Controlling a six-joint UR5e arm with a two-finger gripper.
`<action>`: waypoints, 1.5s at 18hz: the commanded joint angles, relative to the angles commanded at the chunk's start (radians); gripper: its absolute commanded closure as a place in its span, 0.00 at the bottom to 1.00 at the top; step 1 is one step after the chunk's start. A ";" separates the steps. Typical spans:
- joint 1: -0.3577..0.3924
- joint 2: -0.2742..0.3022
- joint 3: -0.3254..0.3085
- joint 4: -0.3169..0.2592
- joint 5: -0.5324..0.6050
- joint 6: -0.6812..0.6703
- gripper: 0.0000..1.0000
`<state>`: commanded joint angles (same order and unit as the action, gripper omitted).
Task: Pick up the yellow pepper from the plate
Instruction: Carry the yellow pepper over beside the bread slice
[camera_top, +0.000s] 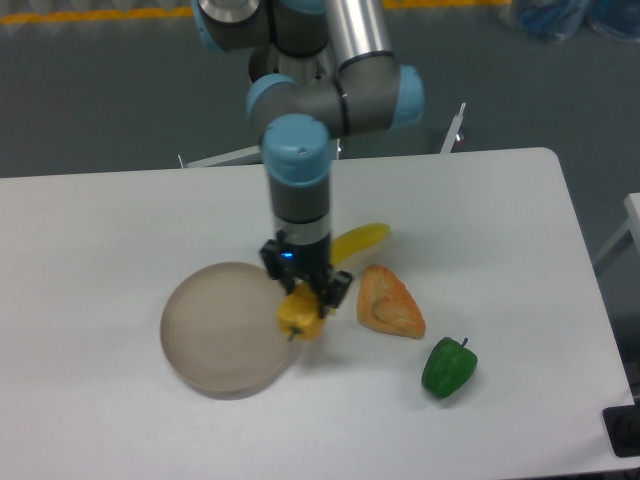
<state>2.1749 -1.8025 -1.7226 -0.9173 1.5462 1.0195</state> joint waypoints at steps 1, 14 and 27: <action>0.026 0.009 0.001 0.000 0.000 0.033 0.63; 0.115 0.009 0.047 0.005 -0.006 0.114 0.63; 0.114 0.002 0.069 0.003 0.002 0.114 0.63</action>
<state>2.2887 -1.8009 -1.6537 -0.9142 1.5478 1.1336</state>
